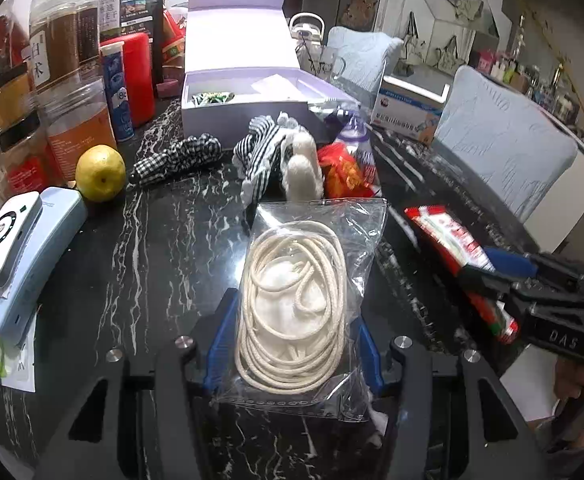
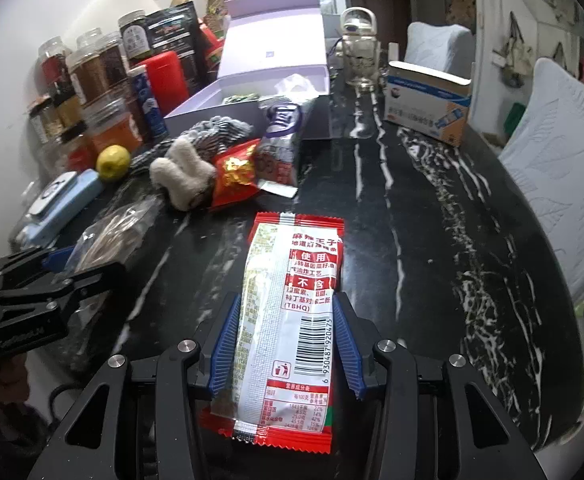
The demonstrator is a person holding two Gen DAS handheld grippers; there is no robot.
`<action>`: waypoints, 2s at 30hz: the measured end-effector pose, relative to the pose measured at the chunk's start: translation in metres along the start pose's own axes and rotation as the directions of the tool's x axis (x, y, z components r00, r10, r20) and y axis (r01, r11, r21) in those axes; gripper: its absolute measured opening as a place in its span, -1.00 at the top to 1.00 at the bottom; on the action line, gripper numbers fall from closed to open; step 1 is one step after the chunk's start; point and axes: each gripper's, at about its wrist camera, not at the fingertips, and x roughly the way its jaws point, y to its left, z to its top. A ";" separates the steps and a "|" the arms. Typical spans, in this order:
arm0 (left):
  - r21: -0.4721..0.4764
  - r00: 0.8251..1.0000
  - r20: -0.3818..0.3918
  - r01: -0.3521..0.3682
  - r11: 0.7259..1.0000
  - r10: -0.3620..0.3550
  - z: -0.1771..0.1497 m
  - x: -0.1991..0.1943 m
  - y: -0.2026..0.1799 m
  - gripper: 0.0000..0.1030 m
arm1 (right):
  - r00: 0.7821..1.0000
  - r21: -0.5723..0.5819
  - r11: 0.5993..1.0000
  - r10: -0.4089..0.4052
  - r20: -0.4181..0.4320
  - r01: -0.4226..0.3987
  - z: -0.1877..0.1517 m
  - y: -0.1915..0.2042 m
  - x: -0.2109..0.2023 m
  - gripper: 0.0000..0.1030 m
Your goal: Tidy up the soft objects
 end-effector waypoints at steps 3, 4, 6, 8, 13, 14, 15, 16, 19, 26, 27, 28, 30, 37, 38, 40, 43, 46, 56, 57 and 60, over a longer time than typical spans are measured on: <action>-0.010 1.000 0.019 0.006 1.000 -0.006 0.006 -0.010 0.001 -0.03 | 0.999 -0.015 0.999 0.036 0.009 -0.036 0.003 0.007 -0.008 0.12; -0.012 1.000 0.025 0.007 1.000 -0.007 0.008 -0.013 0.001 -0.03 | 0.999 -0.022 0.999 0.039 0.014 -0.039 0.005 0.009 -0.010 0.12; -0.011 0.999 0.040 0.008 1.000 -0.008 0.015 -0.019 0.001 -0.03 | 0.998 -0.035 0.998 0.056 0.031 -0.055 0.011 0.014 -0.016 0.12; -0.012 0.998 0.056 0.006 1.000 -0.005 0.023 -0.024 0.001 -0.03 | 0.996 -0.046 0.996 0.080 0.045 -0.078 0.017 0.019 -0.021 0.12; -0.008 0.995 0.096 -0.001 1.000 0.002 0.049 -0.033 0.001 -0.03 | 0.988 -0.085 0.989 0.131 0.086 -0.124 0.039 0.027 -0.033 0.12; -0.008 0.995 0.102 0.001 1.000 0.000 0.054 -0.034 0.001 -0.03 | 0.986 -0.092 0.987 0.137 0.093 -0.129 0.044 0.027 -0.036 0.12; -0.007 0.994 0.111 0.007 1.000 -0.006 0.061 -0.036 0.001 -0.03 | 0.984 -0.098 0.986 0.146 0.101 -0.137 0.051 0.027 -0.038 0.12; -0.006 0.993 0.121 0.010 1.000 -0.009 0.067 -0.037 0.001 -0.03 | 0.982 -0.101 0.985 0.153 0.108 -0.142 0.056 0.027 -0.040 0.12; -0.006 0.989 0.148 -0.004 1.000 0.005 0.086 -0.041 0.000 -0.03 | 0.977 -0.122 0.982 0.164 0.140 -0.147 0.079 0.024 -0.047 0.12; 0.015 0.979 0.202 -0.040 0.999 0.037 0.134 -0.040 0.001 -0.03 | 0.973 -0.161 0.980 0.143 0.183 -0.114 0.127 0.018 -0.044 0.12; 0.016 0.977 0.208 -0.039 0.999 0.035 0.139 -0.039 0.002 -0.03 | 0.972 -0.168 0.980 0.141 0.189 -0.109 0.133 0.018 -0.043 0.12; 0.016 0.976 0.214 -0.038 0.999 0.034 0.146 -0.038 0.003 -0.03 | 0.971 -0.175 0.979 0.141 0.194 -0.107 0.140 0.018 -0.042 0.12; 0.015 0.973 0.226 -0.044 0.999 0.039 0.157 -0.036 0.005 -0.03 | 0.970 -0.183 0.977 0.142 0.200 -0.105 0.150 0.017 -0.039 0.12; 0.021 0.960 0.277 -0.053 0.998 0.045 0.195 -0.029 0.009 -0.03 | 0.961 -0.193 0.974 0.160 0.226 -0.116 0.188 0.010 -0.032 0.12; 0.027 0.957 0.286 -0.055 0.998 0.045 0.201 -0.028 0.009 -0.03 | 0.960 -0.194 0.974 0.161 0.230 -0.116 0.192 0.009 -0.032 0.12; 0.034 0.952 0.302 -0.060 0.998 0.047 0.210 -0.025 0.008 -0.03 | 0.957 -0.198 0.974 0.158 0.242 -0.110 0.202 0.008 -0.031 0.12; 0.039 0.947 0.318 -0.050 0.998 0.035 0.227 -0.019 0.010 -0.03 | 0.952 -0.207 0.973 0.153 0.265 -0.099 0.218 0.005 -0.029 0.12; 0.036 0.940 0.338 -0.055 0.998 0.040 0.242 -0.015 0.010 -0.03 | 0.947 -0.211 0.973 0.151 0.283 -0.092 0.233 0.002 -0.027 0.12; 0.012 0.921 0.378 -0.109 0.994 0.096 0.290 0.012 0.026 -0.03 | 0.934 -0.197 0.978 0.135 0.332 -0.071 0.283 -0.007 -0.007 0.12; 0.010 0.921 0.377 -0.113 0.994 0.101 0.294 0.015 0.028 -0.03 | 0.934 -0.196 0.978 0.129 0.334 -0.065 0.287 -0.007 -0.005 0.12; 0.009 0.920 0.377 -0.123 0.992 0.110 0.301 0.026 0.034 -0.03 | 0.933 -0.197 0.979 0.125 0.337 -0.060 0.299 -0.008 0.006 0.12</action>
